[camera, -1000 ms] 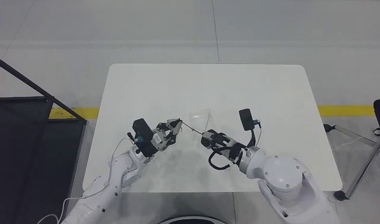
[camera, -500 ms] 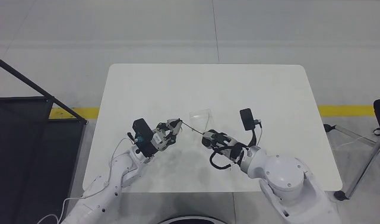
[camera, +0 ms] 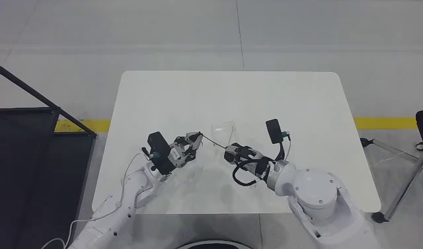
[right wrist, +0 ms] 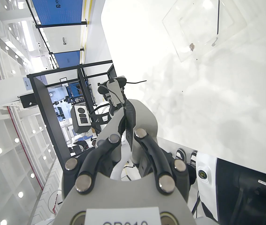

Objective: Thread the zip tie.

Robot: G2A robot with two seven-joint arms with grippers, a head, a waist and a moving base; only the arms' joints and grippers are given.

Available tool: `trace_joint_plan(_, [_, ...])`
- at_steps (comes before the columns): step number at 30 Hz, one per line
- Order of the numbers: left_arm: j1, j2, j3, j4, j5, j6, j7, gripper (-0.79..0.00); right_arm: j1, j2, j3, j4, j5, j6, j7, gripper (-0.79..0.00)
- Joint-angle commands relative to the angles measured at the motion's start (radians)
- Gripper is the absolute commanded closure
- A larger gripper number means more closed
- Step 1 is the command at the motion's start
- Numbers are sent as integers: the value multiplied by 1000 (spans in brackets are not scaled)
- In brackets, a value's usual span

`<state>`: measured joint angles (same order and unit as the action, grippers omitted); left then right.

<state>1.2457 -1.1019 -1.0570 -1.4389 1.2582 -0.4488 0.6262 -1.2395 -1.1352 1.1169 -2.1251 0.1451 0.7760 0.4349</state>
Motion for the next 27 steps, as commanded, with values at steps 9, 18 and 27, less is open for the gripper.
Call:
trace_joint_plan(9, [0, 0, 0, 0, 0, 0, 0, 0, 2, -3, -3, 2, 9, -2, -12, 0])
trace_joint_plan(18, [0, 0, 0, 0, 0, 0, 0, 0, -6, -5, -2, -1, 17, -18, -24, 0])
trace_joint_plan(27, [0, 0, 0, 0, 0, 0, 0, 0, -6, -7, -1, 0, 23, -19, -28, 0])
